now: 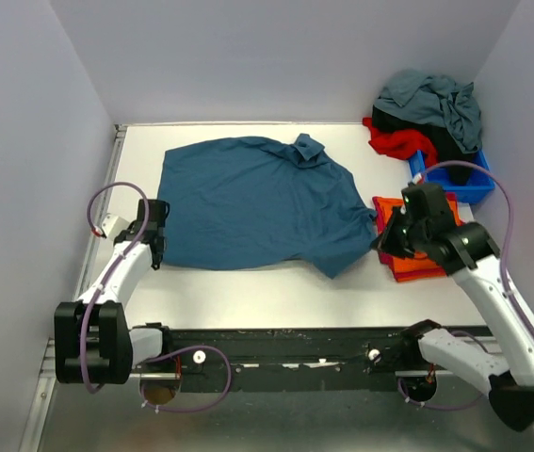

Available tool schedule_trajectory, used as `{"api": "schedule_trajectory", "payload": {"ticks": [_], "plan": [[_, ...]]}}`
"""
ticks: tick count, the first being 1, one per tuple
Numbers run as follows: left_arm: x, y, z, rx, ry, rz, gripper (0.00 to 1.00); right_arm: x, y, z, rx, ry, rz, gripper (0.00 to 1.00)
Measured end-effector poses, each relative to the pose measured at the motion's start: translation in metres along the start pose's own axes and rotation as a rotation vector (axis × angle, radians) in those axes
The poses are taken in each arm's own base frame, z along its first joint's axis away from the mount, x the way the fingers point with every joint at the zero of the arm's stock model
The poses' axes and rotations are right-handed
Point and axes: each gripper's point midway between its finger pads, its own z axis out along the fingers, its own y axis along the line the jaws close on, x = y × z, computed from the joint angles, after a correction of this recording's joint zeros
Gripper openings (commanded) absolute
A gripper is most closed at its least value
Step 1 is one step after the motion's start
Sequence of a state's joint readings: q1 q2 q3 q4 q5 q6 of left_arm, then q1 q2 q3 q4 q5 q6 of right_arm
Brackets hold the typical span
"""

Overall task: Fold and stack the t-shirts
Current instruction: Fold the flattened tshirt in 1/3 of the way

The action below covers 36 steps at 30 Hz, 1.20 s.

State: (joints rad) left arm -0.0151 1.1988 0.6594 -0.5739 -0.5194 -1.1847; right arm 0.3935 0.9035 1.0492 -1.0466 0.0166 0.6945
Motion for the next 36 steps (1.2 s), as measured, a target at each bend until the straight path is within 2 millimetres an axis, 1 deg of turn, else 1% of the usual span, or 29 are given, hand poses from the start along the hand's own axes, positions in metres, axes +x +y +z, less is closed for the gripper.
{"api": "schedule_trajectory", "payload": {"ticks": [2, 5, 9, 12, 16, 24, 29, 32, 36], "plan": [[-0.006, -0.009, -0.003, 0.004, -0.002, -0.019, 0.0, -0.021, 0.01, 0.005, 0.025, -0.015, -0.015, 0.01], [-0.022, -0.036, -0.01, 0.029, -0.012, -0.063, 0.0, -0.047, 0.023, 0.022, 0.066, -0.024, -0.037, 0.01], [-0.037, -0.065, -0.014, 0.037, -0.017, -0.102, 0.0, -0.067, 0.034, 0.044, 0.107, -0.012, -0.062, 0.01], [-0.044, -0.078, -0.013, 0.019, -0.016, -0.119, 0.0, -0.086, 0.044, 0.058, 0.13, -0.017, -0.074, 0.01], [-0.056, -0.088, -0.004, -0.012, -0.017, -0.151, 0.0, -0.12, 0.056, 0.08, 0.161, -0.044, -0.068, 0.01], [-0.07, -0.114, 0.009, -0.047, -0.009, -0.194, 0.0, -0.185, 0.058, 0.139, 0.211, -0.05, -0.023, 0.01], [-0.083, -0.136, 0.011, -0.034, -0.013, -0.217, 0.0, -0.222, 0.062, 0.162, 0.196, -0.067, -0.012, 0.01], [-0.089, -0.154, 0.014, -0.015, -0.011, -0.227, 0.0, -0.238, 0.062, 0.171, 0.184, -0.078, -0.014, 0.01], [-0.089, -0.174, 0.024, -0.01, 0.008, -0.225, 0.0, -0.243, 0.055, 0.18, 0.178, -0.063, -0.02, 0.01]]}}
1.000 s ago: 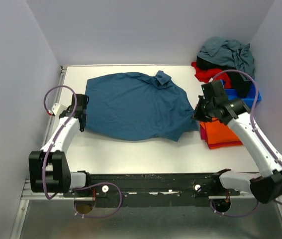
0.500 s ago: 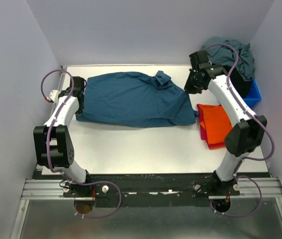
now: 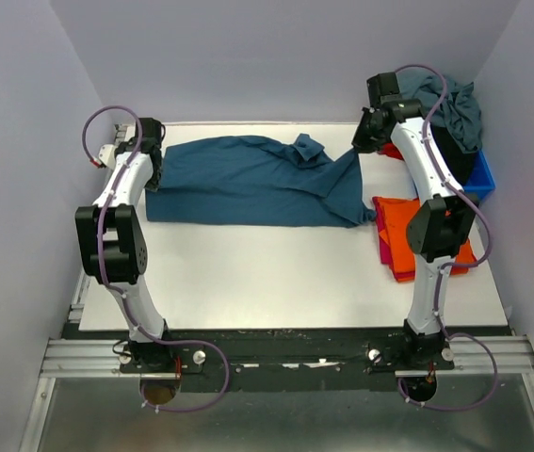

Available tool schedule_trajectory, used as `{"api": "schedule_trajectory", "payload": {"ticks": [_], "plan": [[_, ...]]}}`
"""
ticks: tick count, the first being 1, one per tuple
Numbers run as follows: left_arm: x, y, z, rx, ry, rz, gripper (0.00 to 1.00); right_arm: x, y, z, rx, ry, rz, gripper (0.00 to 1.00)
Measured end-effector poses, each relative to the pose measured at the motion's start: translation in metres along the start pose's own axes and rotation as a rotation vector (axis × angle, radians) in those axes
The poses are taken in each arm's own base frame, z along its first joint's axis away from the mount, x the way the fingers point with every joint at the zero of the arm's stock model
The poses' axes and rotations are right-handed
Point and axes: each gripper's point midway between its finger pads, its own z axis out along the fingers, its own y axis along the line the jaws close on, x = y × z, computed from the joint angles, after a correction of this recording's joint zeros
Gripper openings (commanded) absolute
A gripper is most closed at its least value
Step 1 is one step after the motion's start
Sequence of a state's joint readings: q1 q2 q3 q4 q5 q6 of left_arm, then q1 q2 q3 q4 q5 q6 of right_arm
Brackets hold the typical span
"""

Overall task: Fold and stack the t-shirts
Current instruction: Fold the flattened tshirt in 1/3 of the way

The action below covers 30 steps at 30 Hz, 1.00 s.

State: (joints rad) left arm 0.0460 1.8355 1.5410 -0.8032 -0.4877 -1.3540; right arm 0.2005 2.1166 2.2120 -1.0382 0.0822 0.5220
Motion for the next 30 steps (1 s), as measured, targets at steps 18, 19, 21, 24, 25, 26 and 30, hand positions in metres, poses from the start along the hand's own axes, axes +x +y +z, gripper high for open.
{"api": "schedule_trajectory", "payload": {"ticks": [18, 19, 21, 24, 25, 26, 30], "plan": [[0.021, -0.029, 0.038, -0.024, 0.048, 0.031, 0.68, -0.027, 0.013, 0.035, -0.136, -0.021, -0.023, 0.36], [0.022, -0.033, 0.039, -0.013, 0.054, 0.03, 0.85, -0.033, 0.015, 0.037, -0.152, -0.034, -0.022, 0.73], [0.026, -0.039, 0.043, 0.004, 0.072, 0.05, 0.9, -0.042, 0.016, 0.039, -0.181, -0.053, -0.008, 0.82], [0.028, -0.043, 0.046, 0.021, 0.082, 0.068, 0.91, -0.051, 0.009, 0.042, -0.207, -0.071, 0.001, 0.79], [0.027, -0.044, 0.045, 0.027, 0.079, 0.075, 0.9, -0.049, 0.006, 0.041, -0.214, -0.074, 0.008, 0.77], [0.026, -0.044, 0.044, 0.034, 0.076, 0.081, 0.89, -0.043, 0.001, 0.04, -0.217, -0.068, 0.02, 0.72], [0.019, -0.025, 0.026, 0.048, 0.065, 0.095, 0.8, 0.003, -0.018, 0.016, -0.23, -0.03, 0.072, 0.61]]}}
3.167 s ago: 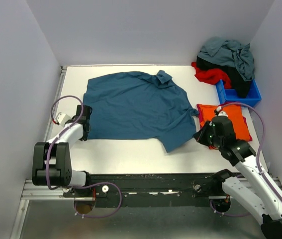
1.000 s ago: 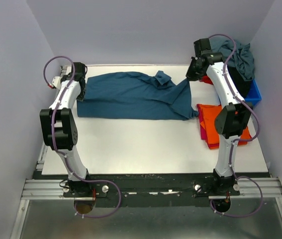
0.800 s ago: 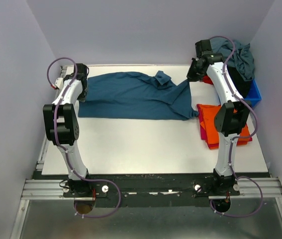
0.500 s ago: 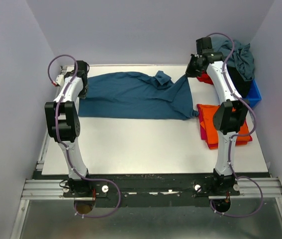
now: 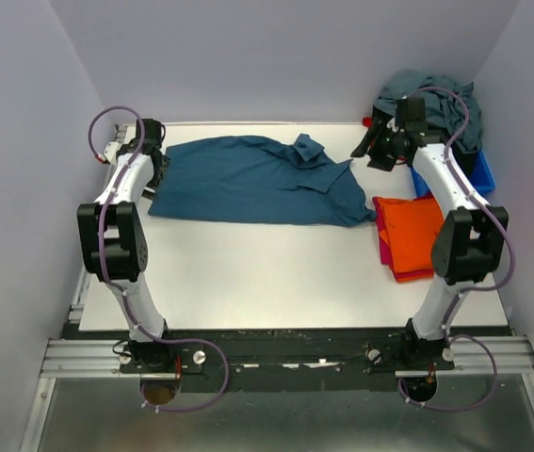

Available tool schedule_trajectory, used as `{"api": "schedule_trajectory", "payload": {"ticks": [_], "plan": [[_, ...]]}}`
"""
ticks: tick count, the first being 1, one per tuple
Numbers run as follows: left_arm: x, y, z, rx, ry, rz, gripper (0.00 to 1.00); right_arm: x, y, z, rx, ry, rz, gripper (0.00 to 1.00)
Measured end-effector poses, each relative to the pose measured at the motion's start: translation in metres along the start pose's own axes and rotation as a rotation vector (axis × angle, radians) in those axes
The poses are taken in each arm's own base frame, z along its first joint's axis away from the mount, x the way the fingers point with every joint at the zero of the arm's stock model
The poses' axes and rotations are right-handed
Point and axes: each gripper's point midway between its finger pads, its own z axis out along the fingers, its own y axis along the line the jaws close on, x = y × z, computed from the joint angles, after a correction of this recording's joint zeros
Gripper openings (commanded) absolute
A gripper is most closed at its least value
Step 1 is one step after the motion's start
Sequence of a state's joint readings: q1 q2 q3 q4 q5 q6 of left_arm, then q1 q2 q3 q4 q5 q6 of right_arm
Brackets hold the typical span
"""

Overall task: Fold and stack the t-shirts
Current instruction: Fold the flattened tshirt in 1/3 of the way

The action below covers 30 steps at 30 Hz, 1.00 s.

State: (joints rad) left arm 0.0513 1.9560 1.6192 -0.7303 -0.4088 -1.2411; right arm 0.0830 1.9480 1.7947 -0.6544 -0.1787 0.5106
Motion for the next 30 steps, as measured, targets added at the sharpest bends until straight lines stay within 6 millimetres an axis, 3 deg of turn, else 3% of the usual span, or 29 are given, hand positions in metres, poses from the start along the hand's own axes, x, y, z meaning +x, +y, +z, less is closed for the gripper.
{"api": "schedule_trajectory", "payload": {"ticks": [4, 7, 10, 13, 16, 21, 30], "plan": [[0.0, 0.036, -0.029, 0.016, -0.011, -0.018, 0.7, 0.056, 0.005, -0.039, -0.04, 0.007, 0.033, 0.57], [0.009, 0.069, -0.038, 0.018, -0.008, -0.032, 0.63, 0.101, 0.005, -0.054, -0.053, 0.02, 0.058, 0.52], [0.026, 0.098, -0.027, -0.015, 0.009, -0.024, 0.63, 0.145, -0.013, -0.059, -0.031, 0.046, 0.115, 0.52], [0.042, 0.116, -0.011, -0.071, 0.036, 0.001, 0.63, 0.173, -0.037, -0.063, 0.006, 0.046, 0.173, 0.52], [0.048, 0.116, 0.004, -0.1, 0.046, 0.015, 0.63, 0.182, -0.045, -0.062, 0.002, 0.025, 0.205, 0.52], [0.048, 0.105, 0.024, -0.111, 0.046, 0.012, 0.63, 0.179, -0.043, -0.056, -0.02, -0.001, 0.228, 0.52], [0.046, 0.101, 0.026, -0.09, 0.049, 0.006, 0.63, 0.18, -0.044, -0.047, -0.028, -0.007, 0.236, 0.52]]}}
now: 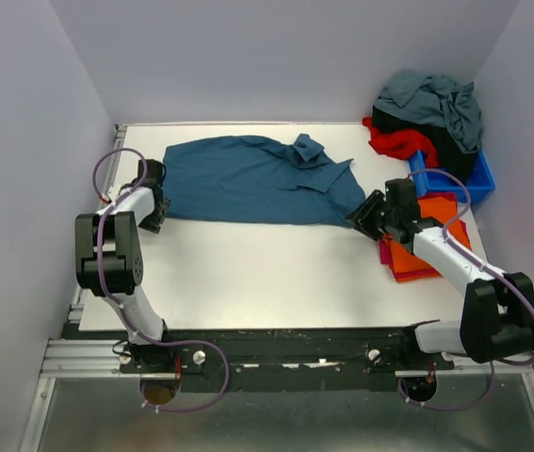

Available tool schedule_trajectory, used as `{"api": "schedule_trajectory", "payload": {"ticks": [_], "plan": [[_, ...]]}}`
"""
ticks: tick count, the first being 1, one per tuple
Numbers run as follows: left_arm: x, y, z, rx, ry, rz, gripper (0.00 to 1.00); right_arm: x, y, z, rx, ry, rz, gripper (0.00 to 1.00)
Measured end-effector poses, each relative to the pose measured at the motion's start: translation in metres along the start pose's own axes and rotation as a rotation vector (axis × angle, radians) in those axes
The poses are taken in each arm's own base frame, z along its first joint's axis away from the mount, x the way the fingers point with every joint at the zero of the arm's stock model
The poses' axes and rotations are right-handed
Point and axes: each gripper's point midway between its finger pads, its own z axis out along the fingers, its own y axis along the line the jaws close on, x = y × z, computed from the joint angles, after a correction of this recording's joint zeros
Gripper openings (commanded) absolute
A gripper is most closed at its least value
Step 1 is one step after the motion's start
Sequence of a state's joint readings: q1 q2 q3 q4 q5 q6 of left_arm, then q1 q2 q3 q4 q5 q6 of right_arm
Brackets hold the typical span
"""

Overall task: Fold and stack the t-shirts
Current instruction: Fold the flattened tshirt in 1/3 of the way

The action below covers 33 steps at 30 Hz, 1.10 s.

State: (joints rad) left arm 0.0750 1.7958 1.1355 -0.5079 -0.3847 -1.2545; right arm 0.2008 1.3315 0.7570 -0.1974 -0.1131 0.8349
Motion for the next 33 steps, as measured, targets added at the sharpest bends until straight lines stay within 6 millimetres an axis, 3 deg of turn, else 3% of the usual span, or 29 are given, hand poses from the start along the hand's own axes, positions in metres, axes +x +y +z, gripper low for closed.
{"api": "schedule_trajectory", "payload": {"ticks": [6, 12, 13, 17, 18, 26, 33], "plan": [[-0.003, 0.007, -0.017, 0.043, -0.002, -0.017, 0.64, -0.002, 0.003, 0.001, -0.01, -0.006, -0.002, 0.52], [-0.014, -0.027, -0.014, 0.08, -0.008, -0.032, 0.62, -0.002, 0.003, 0.003, -0.011, 0.0, -0.002, 0.54], [-0.014, -0.031, -0.012, 0.082, -0.007, -0.033, 0.55, -0.002, 0.003, 0.003, -0.011, 0.0, -0.002, 0.54], [-0.004, -0.028, 0.004, 0.046, 0.014, -0.022, 0.07, -0.002, 0.003, 0.003, -0.011, 0.0, -0.001, 0.55], [-0.001, -0.024, 0.008, 0.031, 0.02, -0.013, 0.0, -0.002, 0.003, 0.003, -0.011, 0.0, 0.001, 0.55], [0.003, 0.003, 0.0, 0.003, 0.02, -0.036, 0.0, 0.004, -0.012, 0.008, 0.039, -0.007, 0.058, 0.52], [-0.014, 0.014, -0.01, 0.0, -0.018, -0.073, 0.0, 0.006, -0.029, 0.019, 0.115, -0.014, 0.088, 0.52]]}}
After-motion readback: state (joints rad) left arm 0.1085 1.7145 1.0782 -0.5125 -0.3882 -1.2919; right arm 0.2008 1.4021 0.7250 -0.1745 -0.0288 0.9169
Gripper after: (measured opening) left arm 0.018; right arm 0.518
